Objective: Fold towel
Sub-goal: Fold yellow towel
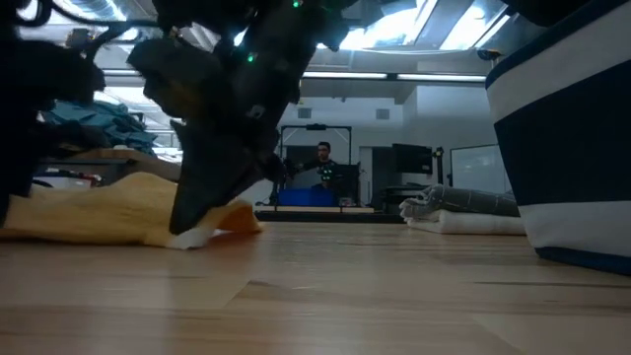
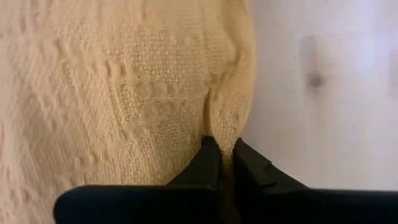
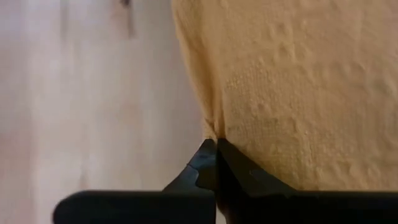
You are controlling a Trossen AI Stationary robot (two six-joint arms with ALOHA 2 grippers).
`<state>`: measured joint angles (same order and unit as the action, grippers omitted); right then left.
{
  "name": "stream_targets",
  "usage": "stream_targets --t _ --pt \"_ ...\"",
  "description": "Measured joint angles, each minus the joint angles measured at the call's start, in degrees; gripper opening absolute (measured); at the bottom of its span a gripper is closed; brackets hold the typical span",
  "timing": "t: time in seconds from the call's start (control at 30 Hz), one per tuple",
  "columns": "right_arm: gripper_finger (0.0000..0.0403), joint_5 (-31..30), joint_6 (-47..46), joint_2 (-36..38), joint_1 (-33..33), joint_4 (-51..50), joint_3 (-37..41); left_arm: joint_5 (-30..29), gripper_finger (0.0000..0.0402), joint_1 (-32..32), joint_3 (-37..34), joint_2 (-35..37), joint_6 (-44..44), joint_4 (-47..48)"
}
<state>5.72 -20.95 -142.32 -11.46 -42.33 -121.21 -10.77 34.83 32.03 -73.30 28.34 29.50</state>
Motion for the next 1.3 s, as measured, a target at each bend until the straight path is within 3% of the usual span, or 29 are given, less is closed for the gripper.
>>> stream_targets --t 0.27,0.53,0.7,0.93,1.03,1.17,1.3 --pt "0.0003 4.51 -0.11 4.74 -2.76 -2.59 -0.01 14.31 0.0011 2.56 6.33 0.07 0.22 -0.22" --pt "0.0002 1.77 -0.21 10.13 -5.69 -2.42 -0.02 17.40 0.0007 3.98 14.43 0.11 -4.74 3.12" --pt "0.0002 -3.67 -0.23 11.30 -5.26 -1.56 -0.04 10.83 0.0013 3.69 20.19 0.15 -7.33 13.16" --pt "0.0002 -8.17 -0.19 11.64 -4.11 -1.87 -0.04 -8.60 0.0013 3.40 24.02 0.17 -3.88 27.87" --pt "0.0002 -9.49 -0.20 11.67 -3.41 -2.60 -0.04 -14.23 0.0019 2.74 24.02 0.17 -0.22 30.94" --pt "0.0002 -9.35 -0.20 11.77 -3.07 -3.15 -0.07 -15.64 0.0013 1.96 24.02 0.17 2.83 32.58" --pt "0.0002 -5.69 0.22 11.99 -3.33 -3.63 -0.44 -10.09 0.0006 1.99 24.02 0.17 1.40 32.02"
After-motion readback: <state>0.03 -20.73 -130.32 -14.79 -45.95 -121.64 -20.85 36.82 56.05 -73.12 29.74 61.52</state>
